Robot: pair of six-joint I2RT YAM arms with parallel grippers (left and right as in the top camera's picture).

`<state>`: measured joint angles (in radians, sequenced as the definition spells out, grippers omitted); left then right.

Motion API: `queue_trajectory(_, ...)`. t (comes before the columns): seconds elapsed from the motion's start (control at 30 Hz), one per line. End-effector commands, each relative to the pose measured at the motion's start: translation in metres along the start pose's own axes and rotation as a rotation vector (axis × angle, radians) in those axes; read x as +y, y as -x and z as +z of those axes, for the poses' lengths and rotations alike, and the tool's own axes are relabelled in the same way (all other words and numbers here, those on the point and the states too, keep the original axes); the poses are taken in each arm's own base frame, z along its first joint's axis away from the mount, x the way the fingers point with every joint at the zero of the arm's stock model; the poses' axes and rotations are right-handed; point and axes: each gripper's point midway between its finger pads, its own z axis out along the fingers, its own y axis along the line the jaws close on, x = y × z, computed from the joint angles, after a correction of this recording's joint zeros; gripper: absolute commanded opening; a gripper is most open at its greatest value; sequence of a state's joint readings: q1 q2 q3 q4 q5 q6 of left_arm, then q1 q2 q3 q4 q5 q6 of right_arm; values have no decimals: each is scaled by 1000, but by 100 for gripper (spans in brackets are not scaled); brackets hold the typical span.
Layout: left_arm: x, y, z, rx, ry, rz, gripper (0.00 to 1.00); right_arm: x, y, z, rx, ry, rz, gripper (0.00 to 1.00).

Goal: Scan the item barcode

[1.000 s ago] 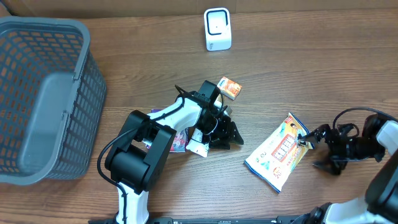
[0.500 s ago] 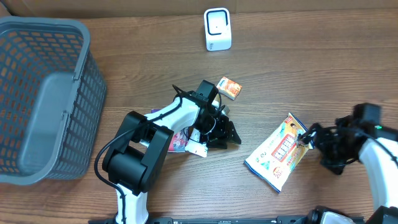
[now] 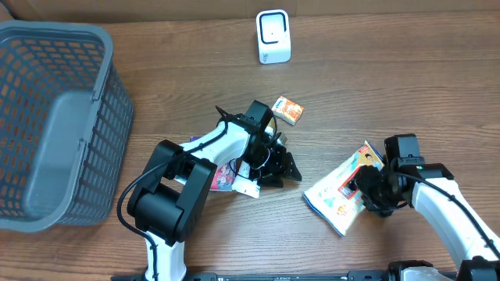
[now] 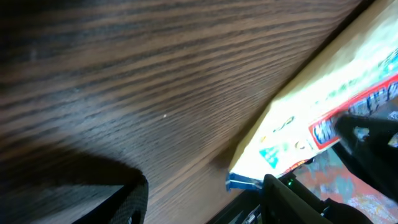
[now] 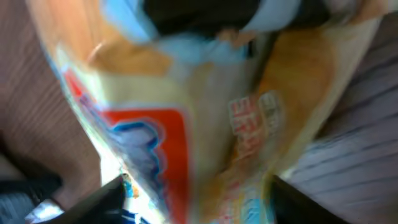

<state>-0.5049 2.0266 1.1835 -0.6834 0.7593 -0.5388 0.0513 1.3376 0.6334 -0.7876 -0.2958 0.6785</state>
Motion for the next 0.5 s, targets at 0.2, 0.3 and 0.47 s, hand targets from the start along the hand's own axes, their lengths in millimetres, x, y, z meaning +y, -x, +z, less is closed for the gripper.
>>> queue_trajectory(0.2, 64, 1, 12, -19, 217, -74, 55, -19, -7, 22, 8, -34, 90, 92)
queue_trajectory(0.3, 64, 1, 12, -19, 217, -74, 55, -28, -12, 32, 17, -44, 102, 74)
queue_trajectory(0.47, 65, 1, 11, -20, 221, -74, 55, -30, -14, 43, 28, -20, 142, 4)
